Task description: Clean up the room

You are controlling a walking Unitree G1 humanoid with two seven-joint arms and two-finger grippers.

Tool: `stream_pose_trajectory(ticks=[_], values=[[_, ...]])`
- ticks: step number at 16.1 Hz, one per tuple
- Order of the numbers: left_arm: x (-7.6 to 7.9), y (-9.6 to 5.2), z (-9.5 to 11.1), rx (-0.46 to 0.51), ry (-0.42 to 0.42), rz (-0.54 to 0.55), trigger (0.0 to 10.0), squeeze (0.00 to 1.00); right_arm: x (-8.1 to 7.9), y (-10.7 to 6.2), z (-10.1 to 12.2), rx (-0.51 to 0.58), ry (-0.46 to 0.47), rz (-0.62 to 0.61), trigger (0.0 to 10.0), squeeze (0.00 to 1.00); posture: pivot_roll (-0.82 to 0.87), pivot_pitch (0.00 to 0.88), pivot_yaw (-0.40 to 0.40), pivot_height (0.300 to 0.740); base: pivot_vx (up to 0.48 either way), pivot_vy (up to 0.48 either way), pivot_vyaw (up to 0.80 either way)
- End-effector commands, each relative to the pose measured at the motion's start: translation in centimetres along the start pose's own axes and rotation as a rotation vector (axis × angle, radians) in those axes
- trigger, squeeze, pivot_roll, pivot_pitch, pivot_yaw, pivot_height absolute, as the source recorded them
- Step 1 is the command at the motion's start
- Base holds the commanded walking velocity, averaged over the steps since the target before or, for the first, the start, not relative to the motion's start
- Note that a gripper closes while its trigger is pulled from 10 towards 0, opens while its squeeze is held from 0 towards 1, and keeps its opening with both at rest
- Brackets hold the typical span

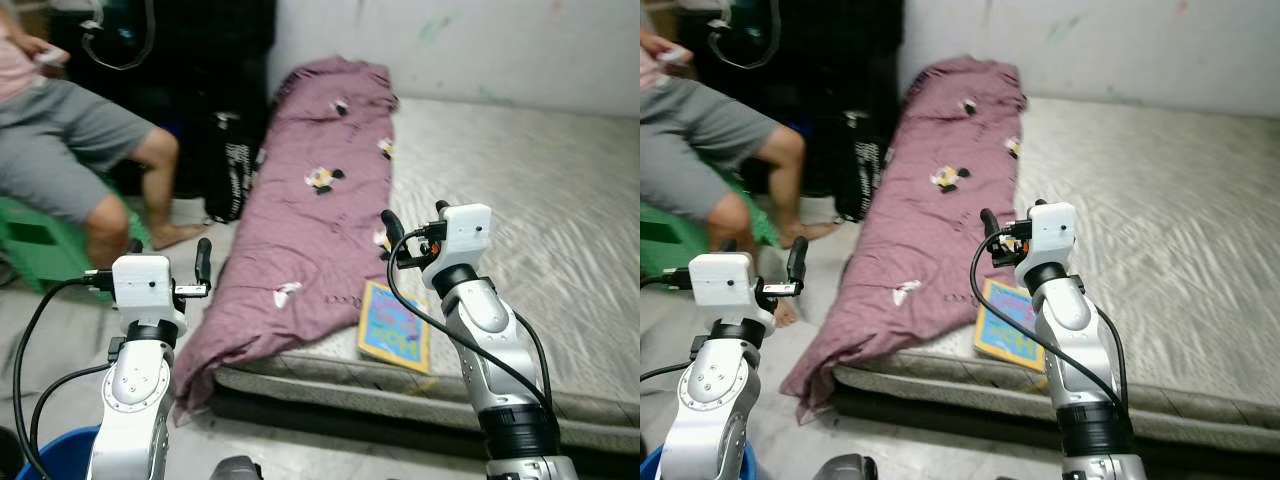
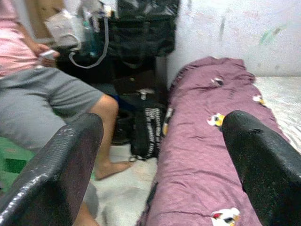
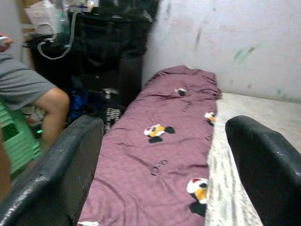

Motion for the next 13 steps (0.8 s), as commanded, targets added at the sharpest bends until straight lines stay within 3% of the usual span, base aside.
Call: stream_pose_trajectory(ticks=[1, 6, 8, 13], values=[[0.05, 0.23, 0.21, 0.005, -0.003, -0.008, 10.0, 0.00, 0.32, 0.17, 0.31, 0.013, 0.009, -0.021, 10.0, 0.00, -0.01, 0.000, -0.027, 0.740, 0.000, 0.000, 0.00], [0.05, 0.52, 0.66, 0.035, -0.027, -0.018, 10.0, 0.00, 0.63, 0.73, 0.44, 0.019, 0.025, -0.042, 10.0, 0.00, -0.01, 0.000, -0.024, 0.740, 0.000, 0.000, -0.10], [0.24, 0.52, 0.75, 0.043, -0.035, -0.029, 10.0, 0.00, 0.62, 0.70, 0.40, 0.018, 0.022, -0.038, 10.0, 0.00, -0.02, 0.000, -0.025, 0.740, 0.296, 0.000, -0.80], [0.10, 0.55, 0.43, 0.030, -0.031, -0.012, 10.0, 0.00, 0.97, 0.65, 0.15, 0.013, 0.014, -0.051, 10.0, 0.00, -0.01, 0.000, -0.031, 0.740, 0.263, 0.000, 0.00]])
Point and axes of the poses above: a point about 5 cm out from each wrist's last joint towards the gripper, its own y axis pointing out of the wrist towards the gripper, its own z axis along the axis of the wrist's last joint, x = y × z, the point moved 6 cm from there along y, pointing out of the wrist towards the gripper, and after that the axes turned 15 degrees about y, right-handed, at the moved point
